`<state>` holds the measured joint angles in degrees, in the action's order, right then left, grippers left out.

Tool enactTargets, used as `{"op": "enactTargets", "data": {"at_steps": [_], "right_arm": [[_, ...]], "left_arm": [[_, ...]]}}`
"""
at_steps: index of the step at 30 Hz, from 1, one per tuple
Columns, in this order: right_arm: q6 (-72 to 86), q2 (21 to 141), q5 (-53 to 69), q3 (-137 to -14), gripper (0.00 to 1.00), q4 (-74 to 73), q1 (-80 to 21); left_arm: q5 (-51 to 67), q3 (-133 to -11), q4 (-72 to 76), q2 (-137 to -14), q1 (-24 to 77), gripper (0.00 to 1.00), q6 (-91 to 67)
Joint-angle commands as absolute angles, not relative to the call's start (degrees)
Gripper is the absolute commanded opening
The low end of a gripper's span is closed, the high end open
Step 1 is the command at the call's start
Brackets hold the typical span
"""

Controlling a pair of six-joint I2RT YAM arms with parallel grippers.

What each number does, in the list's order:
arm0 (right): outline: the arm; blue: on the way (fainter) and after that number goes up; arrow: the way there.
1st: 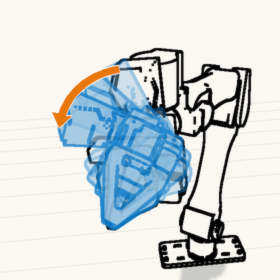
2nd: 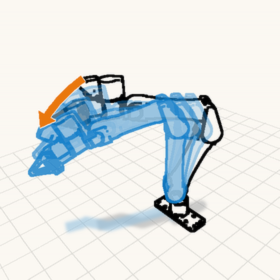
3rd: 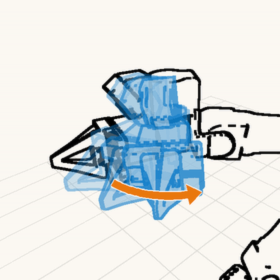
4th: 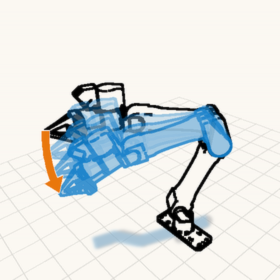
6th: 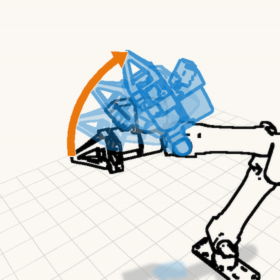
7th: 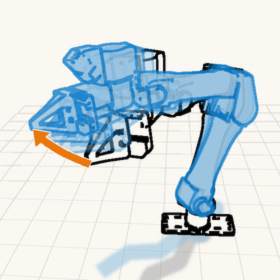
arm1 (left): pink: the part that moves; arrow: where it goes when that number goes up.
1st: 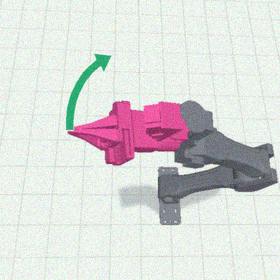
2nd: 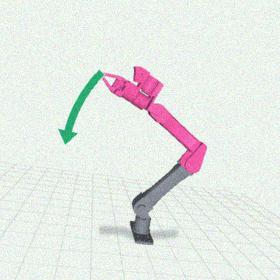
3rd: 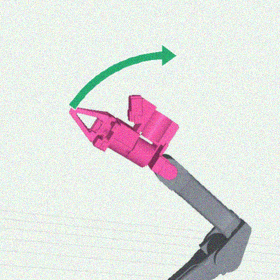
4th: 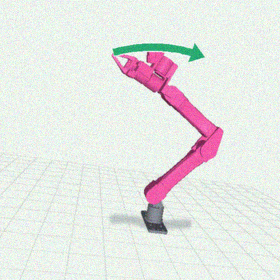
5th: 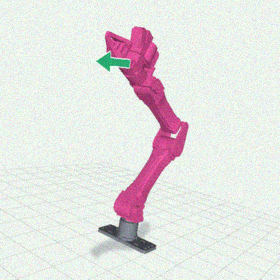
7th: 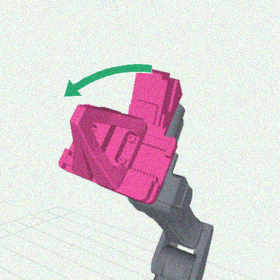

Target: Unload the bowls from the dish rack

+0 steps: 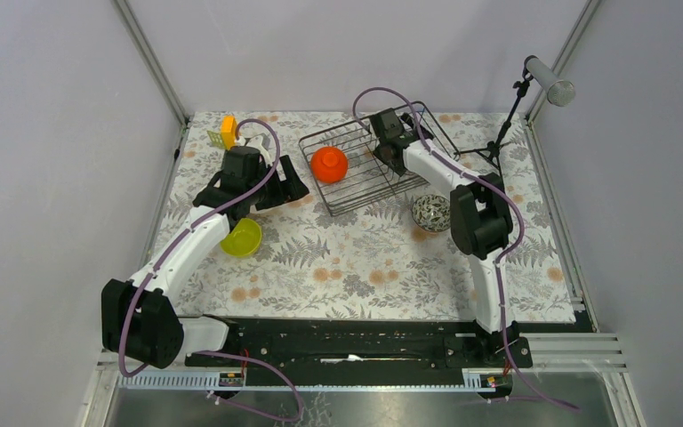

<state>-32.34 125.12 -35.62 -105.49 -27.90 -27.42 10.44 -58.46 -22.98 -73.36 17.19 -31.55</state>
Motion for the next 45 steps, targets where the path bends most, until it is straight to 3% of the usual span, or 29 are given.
{"op": "enactTargets", "data": {"at_steps": [1, 10, 23, 33, 39, 45], "right_arm": [[-35.47, 126.88, -46.31, -105.16, 1.0, -21.07, -27.76], [-36.64, 127.65, -50.0, -104.5, 0.98, -17.51, -27.72], [-38.58, 128.45, -52.1, -102.72, 0.59, -12.94, -27.71], [-42.39, 128.74, -57.16, -100.27, 0.42, -5.68, -27.71], [-51.59, 129.2, -63.36, -94.68, 0.32, 11.58, -28.06], [-56.65, 129.75, -65.95, -92.33, 0.25, 19.68, -28.36]], "left_arm": [[9.25, -58.49, -20.87, -72.85, 17.25, 0.84, -31.16], [8.84, -58.78, -20.63, -73.55, 17.22, 0.84, -31.16], [8.33, -58.36, -19.83, -74.11, 17.22, 0.84, -31.24], [8.57, -57.44, -18.19, -74.4, 17.24, 0.84, -31.68], [8.79, -57.51, -17.12, -74.97, 17.28, 0.84, -32.29], [8.97, -56.93, -16.73, -74.96, 17.24, 0.84, -32.61]]}}
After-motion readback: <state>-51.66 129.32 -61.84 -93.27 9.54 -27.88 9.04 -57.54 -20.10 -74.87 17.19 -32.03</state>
